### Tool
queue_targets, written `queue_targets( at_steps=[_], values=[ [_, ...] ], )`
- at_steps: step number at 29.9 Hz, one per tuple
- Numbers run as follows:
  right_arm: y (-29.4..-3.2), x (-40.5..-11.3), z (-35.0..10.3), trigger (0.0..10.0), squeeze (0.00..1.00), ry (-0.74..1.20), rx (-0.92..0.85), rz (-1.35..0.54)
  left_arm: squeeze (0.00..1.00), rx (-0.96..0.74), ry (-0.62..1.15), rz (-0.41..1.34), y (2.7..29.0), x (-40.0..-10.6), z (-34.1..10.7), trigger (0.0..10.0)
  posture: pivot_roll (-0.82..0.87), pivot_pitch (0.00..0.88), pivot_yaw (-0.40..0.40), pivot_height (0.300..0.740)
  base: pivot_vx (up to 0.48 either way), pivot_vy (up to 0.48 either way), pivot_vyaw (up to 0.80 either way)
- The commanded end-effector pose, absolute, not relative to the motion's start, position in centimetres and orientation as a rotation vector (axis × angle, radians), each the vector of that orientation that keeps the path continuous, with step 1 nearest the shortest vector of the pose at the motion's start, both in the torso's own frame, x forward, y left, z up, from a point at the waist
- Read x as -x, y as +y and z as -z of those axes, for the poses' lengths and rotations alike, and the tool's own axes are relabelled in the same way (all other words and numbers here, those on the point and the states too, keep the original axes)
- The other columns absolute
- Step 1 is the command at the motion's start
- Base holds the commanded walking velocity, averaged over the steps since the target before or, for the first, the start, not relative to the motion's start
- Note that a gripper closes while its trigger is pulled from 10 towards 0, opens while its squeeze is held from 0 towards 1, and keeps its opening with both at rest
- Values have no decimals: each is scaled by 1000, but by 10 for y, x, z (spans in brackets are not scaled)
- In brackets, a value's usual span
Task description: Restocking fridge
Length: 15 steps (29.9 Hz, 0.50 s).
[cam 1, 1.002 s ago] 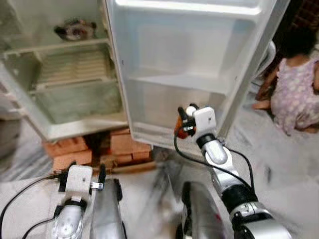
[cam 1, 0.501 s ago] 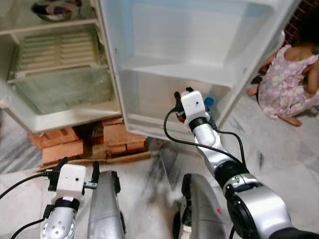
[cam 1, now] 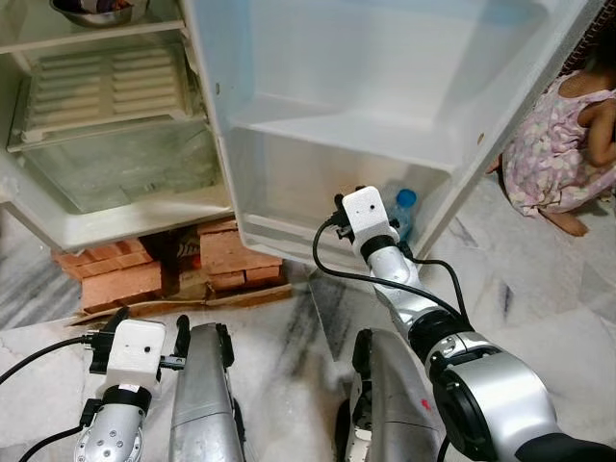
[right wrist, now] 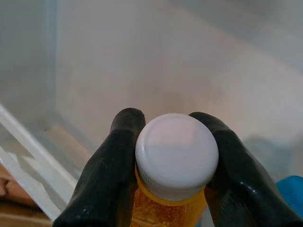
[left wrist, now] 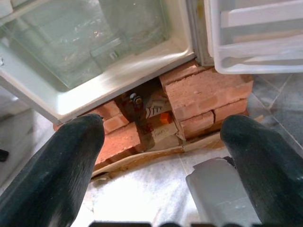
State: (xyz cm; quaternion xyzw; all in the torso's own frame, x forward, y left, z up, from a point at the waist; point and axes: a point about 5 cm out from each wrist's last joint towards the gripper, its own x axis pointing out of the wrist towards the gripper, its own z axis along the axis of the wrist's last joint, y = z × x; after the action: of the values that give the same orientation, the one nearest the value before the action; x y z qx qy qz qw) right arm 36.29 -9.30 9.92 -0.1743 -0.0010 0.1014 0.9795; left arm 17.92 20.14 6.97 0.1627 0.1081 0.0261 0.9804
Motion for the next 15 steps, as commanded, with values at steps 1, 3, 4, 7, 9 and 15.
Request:
queue_targets(
  at_steps=[1, 3, 4, 7, 9, 15],
  values=[
    [-105, -362, -92, 10000, 1000, 51, 341, -169, 0, -321, 225, -46, 201, -178, -70, 10000, 197, 208, -49, 538, 0, 0, 0],
    [-105, -362, -91, 10000, 1000, 51, 341, -170, 0, -319, 226, -47, 200, -179, -70, 10000, 195, 203, -51, 538, 0, 0, 0],
    [-105, -361, -91, 10000, 1000, 51, 345, -172, 0, -317, 227, -49, 201, -181, -69, 10000, 195, 198, -52, 538, 0, 0, 0],
    [-106, -361, -91, 10000, 1000, 53, 347, -173, 0, -316, 229, -51, 201, -182, -67, 10000, 192, 193, -53, 538, 0, 0, 0],
    [-108, -361, -90, 10000, 1000, 59, 356, -171, 0, -314, 229, -51, 201, -184, -66, 10000, 190, 184, -54, 538, 0, 0, 0],
    [-111, -362, -90, 10000, 1000, 62, 360, -169, 0, -307, 231, -54, 200, -186, -64, 10000, 186, 169, -57, 538, 0, 0, 0]
  ],
)
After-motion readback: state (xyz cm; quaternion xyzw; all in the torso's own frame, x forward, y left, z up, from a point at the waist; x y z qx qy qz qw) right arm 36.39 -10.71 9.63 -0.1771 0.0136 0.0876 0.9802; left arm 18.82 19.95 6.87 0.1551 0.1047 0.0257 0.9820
